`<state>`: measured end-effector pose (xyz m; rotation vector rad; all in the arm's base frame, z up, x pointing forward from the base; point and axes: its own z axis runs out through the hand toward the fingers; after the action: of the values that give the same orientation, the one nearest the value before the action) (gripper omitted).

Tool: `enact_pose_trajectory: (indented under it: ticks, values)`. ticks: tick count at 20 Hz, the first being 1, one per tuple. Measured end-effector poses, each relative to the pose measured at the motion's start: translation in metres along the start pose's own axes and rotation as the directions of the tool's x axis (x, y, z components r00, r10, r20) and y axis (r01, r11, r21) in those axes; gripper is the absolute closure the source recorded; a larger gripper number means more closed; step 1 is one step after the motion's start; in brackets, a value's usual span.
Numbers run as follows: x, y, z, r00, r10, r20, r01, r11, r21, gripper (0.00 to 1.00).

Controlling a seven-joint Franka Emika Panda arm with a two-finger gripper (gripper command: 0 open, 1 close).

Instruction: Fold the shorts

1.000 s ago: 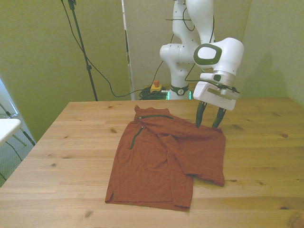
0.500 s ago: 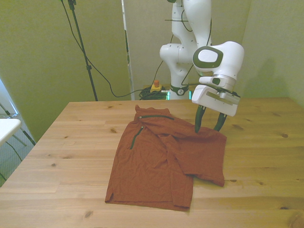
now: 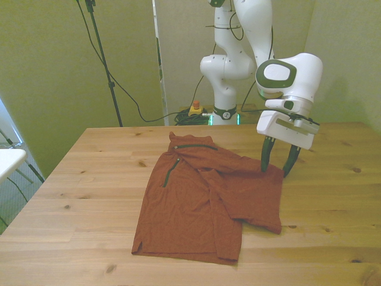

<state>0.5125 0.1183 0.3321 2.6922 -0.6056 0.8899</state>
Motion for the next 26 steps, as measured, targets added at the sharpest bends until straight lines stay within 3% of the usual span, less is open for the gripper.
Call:
enact_pose_trajectory:
  ticks: [5, 10, 11, 26]
  values:
    - [0.001, 0.005, 0.002, 1.000, 0.007, -0.002, -0.007, 1.000, -0.027, 0.00]
    - [0.013, 0.030, 0.013, 0.996, 0.093, 0.017, -0.091, 0.992, -0.087, 0.00]
    - [0.013, 0.031, 0.013, 0.995, 0.094, 0.017, -0.092, 0.992, -0.089, 1.00]
    - [0.004, 0.020, 0.013, 0.998, 0.067, 0.023, -0.065, 0.995, -0.073, 1.00]
